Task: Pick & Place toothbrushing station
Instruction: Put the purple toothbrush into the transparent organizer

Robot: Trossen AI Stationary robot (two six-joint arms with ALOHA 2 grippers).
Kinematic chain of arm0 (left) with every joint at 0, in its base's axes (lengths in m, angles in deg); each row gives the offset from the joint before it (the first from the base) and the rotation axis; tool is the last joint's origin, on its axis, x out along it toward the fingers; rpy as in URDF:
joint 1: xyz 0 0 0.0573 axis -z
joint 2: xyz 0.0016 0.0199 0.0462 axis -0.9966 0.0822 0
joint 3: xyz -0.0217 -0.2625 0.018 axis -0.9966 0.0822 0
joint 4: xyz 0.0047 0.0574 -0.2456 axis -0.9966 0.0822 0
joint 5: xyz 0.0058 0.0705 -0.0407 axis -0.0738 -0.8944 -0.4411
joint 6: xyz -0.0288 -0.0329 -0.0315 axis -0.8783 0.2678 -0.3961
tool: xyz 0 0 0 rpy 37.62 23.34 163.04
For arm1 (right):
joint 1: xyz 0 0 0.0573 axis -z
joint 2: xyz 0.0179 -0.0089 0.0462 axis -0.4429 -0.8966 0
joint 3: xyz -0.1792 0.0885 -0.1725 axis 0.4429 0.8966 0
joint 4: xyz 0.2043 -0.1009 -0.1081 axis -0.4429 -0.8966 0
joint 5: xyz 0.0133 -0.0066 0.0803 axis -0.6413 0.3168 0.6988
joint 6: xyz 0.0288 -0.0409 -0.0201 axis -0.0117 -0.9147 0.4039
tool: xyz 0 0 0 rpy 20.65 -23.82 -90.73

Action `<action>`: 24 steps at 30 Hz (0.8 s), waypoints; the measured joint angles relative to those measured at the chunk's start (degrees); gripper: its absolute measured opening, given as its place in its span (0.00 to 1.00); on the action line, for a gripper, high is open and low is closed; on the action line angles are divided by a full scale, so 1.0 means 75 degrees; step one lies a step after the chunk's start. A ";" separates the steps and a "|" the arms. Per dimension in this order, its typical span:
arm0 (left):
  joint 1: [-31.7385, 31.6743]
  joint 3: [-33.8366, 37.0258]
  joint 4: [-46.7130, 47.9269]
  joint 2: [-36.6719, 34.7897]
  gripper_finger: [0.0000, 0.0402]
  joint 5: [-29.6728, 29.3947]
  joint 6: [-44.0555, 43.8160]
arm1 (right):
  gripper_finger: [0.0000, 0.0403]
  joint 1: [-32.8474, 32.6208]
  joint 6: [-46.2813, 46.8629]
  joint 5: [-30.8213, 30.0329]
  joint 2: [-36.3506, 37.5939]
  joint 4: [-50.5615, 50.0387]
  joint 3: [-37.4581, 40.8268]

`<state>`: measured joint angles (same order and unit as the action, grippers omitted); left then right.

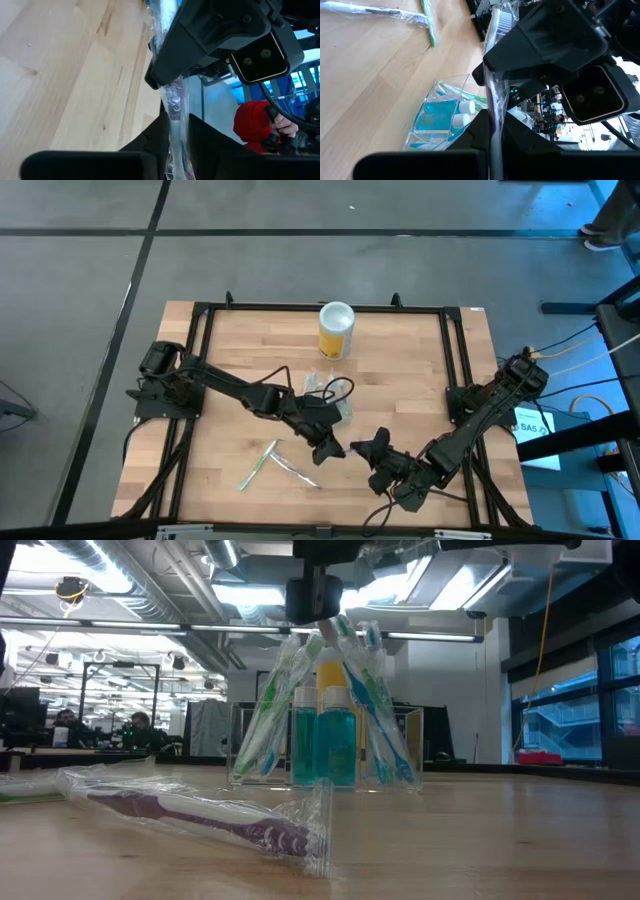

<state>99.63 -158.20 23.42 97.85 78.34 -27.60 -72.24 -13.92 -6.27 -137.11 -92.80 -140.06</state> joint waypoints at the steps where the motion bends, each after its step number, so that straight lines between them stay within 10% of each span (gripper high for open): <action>1: 0.0022 0.0000 -0.0018 0.0000 0.17 -0.0035 0.0000 | 0.05 0.0000 0.0000 0.0001 0.0000 0.0000 0.0000; 16: 0.0343 0.0006 -0.0676 0.0000 0.35 0.0039 0.1125 | 0.05 -0.1151 0.0986 -0.0060 0.0009 -0.0029 -0.0077; 24: 0.0875 0.0006 -0.1565 0.0000 0.36 -0.0190 0.4997 | 0.05 -0.1645 0.2329 -0.0029 0.0017 0.0033 -0.0714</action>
<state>106.19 -158.15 11.68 97.85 76.91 9.88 -84.58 3.55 -6.49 -136.97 -92.55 -145.41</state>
